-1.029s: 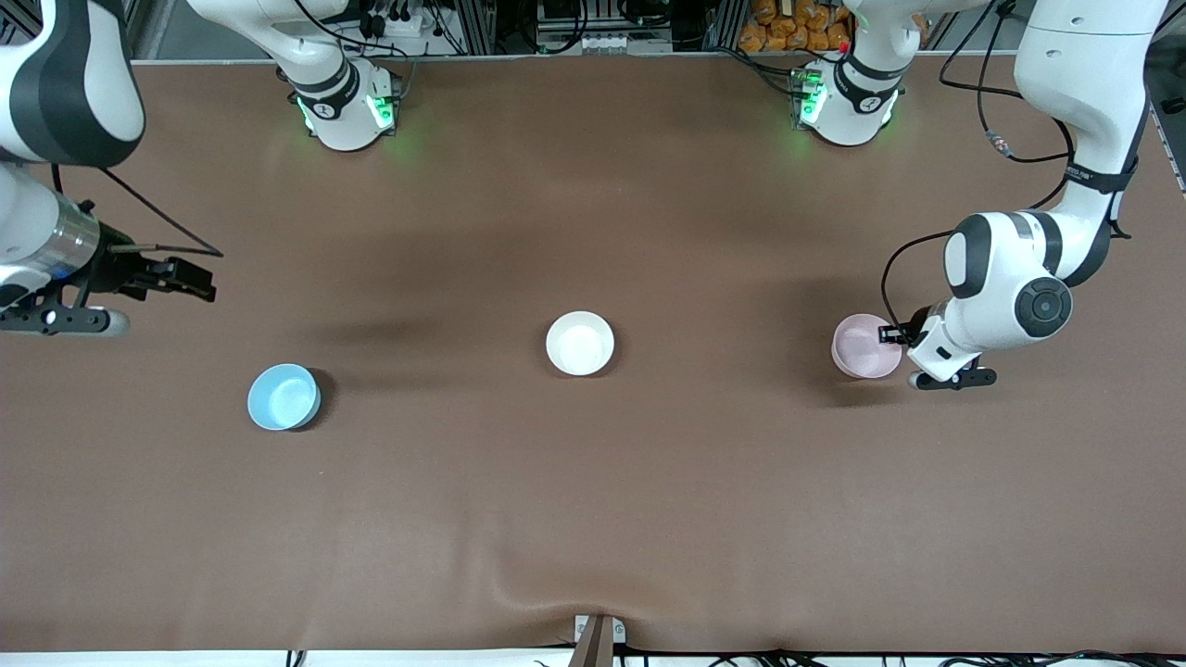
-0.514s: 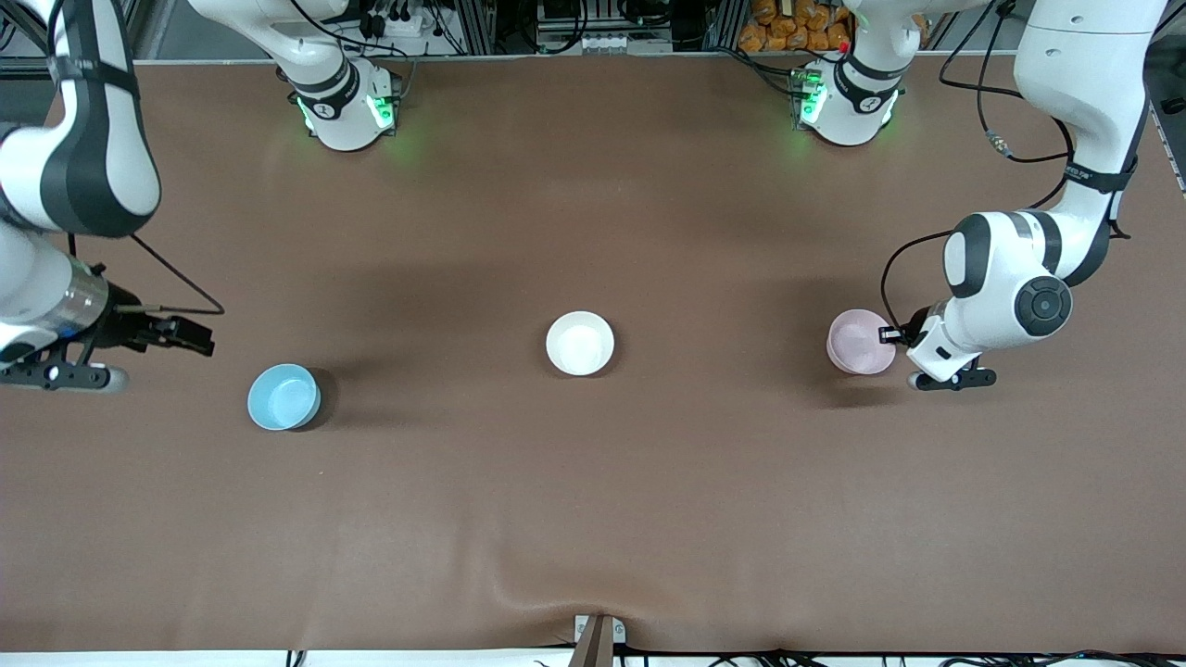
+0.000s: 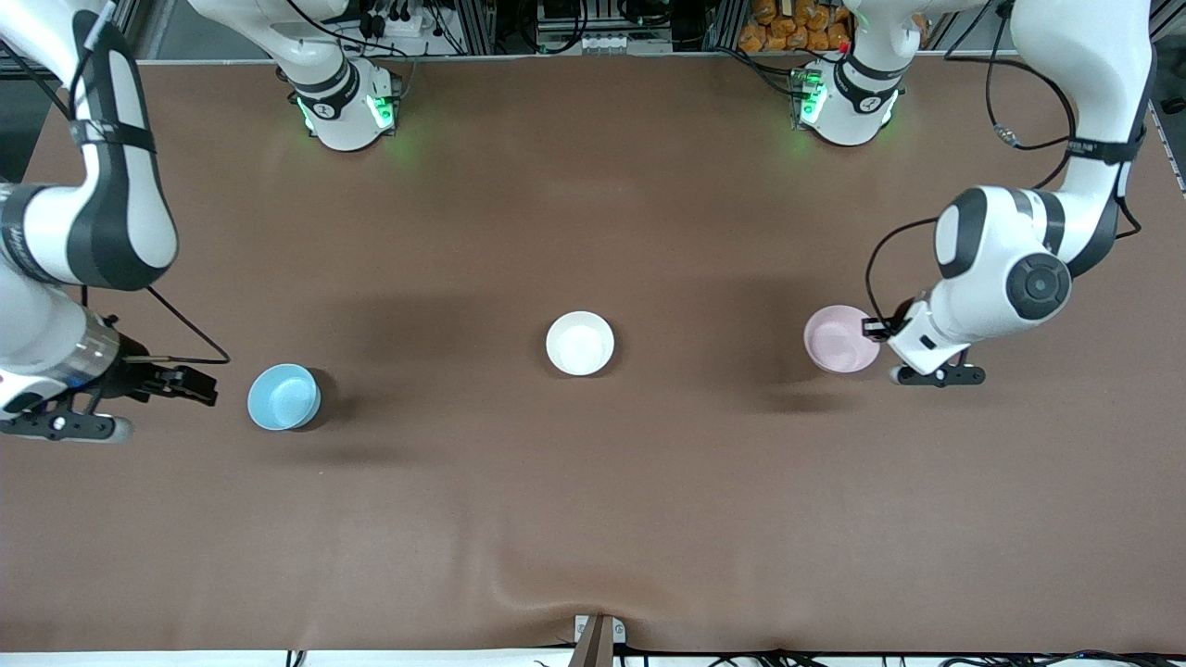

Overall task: Stack pink and blue bowls on white bowl
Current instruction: 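Grasp the pink bowl rim with the left gripper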

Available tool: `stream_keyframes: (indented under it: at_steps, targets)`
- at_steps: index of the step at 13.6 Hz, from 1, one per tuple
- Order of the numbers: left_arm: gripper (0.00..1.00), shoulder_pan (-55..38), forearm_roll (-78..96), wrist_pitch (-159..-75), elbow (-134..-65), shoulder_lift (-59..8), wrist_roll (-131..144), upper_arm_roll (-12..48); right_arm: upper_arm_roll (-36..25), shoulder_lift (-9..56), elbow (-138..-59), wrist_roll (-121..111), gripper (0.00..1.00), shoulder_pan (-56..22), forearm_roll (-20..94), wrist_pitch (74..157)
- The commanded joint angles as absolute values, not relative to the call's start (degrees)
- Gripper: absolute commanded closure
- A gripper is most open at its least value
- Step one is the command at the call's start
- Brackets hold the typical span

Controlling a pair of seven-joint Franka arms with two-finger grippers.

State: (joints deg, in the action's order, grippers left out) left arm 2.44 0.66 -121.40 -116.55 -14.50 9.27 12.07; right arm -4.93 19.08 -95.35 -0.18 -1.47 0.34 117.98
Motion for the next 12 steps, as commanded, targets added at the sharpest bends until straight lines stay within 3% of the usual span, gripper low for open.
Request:
stream_keyframes:
  at_steps: [1, 5, 9, 12]
  targets:
    - [1.00, 2.55, 0.70, -116.38, -112.78, -13.10, 16.41, 17.03, -4.83, 19.34, -92.65, -0.09, 0.00, -1.58, 1.05, 117.42]
    - [1.00, 2.11, 2.98, -114.35, -107.24, -14.76, 27.67, 24.95, -4.92, 19.42, -88.77, -0.44, 0.00, -0.71, 1.14, 107.33]
    - [1.00, -0.16, 7.46, -114.43, -102.67, -16.96, 30.75, 28.74, -4.83, 20.38, -89.73, -0.70, 0.00, -0.88, 1.14, 106.88]
    - [1.00, -7.10, 8.26, -114.70, -97.84, -20.02, 40.83, 28.65, -4.92, 23.02, -92.27, -5.16, 0.00, -0.97, 1.14, 106.79]
